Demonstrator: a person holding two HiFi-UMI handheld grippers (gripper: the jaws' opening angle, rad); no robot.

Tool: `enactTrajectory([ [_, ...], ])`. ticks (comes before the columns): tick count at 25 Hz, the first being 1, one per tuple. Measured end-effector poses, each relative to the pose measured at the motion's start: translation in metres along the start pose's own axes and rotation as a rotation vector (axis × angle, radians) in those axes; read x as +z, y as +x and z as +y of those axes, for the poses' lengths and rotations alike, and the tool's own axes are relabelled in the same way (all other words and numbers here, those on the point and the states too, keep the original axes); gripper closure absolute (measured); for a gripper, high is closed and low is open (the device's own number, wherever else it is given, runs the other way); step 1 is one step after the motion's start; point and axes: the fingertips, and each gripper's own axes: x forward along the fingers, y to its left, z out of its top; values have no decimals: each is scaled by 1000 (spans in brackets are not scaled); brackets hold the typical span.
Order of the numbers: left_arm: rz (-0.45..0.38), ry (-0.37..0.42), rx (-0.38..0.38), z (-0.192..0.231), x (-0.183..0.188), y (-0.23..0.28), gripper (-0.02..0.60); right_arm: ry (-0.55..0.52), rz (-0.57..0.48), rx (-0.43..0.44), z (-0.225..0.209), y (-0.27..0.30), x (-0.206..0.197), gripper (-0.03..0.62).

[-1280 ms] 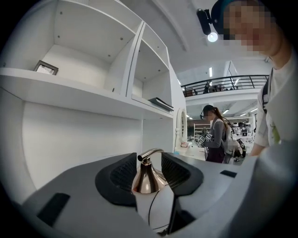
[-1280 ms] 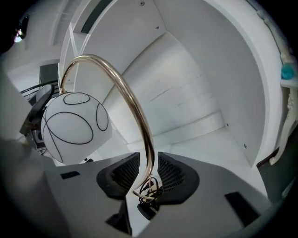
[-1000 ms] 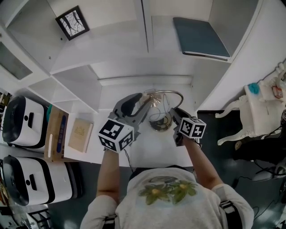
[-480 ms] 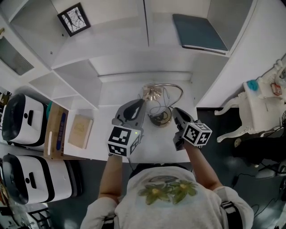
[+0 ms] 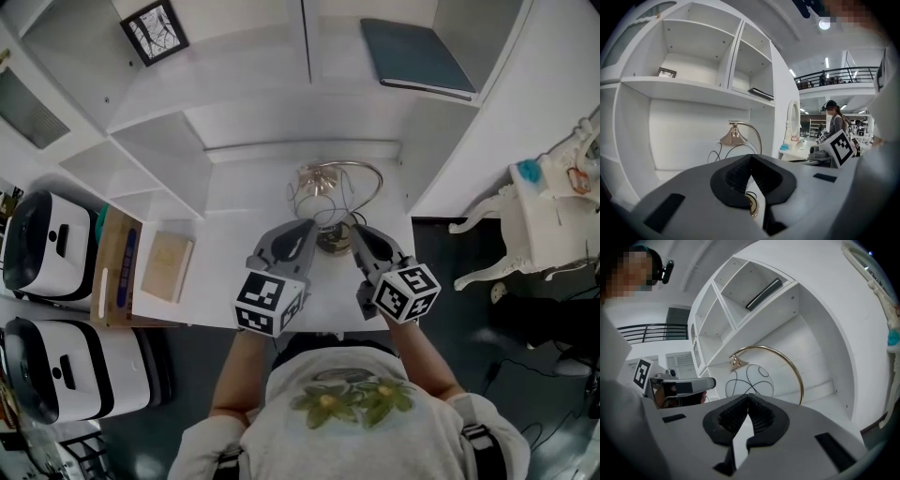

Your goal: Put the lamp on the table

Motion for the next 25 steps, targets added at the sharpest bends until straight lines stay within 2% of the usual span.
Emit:
enactTrajectory([
  [3, 4, -20, -12, -8, -6, -2, 552, -47, -13, 31, 15, -4, 5, 563],
  [8, 22, -6, -13, -16, -15, -3, 552, -110, -17, 61, 34, -7, 7, 563],
  [25, 50, -15, -27, -28, -31, -11, 552, -130, 2, 75, 48, -16, -1, 563],
])
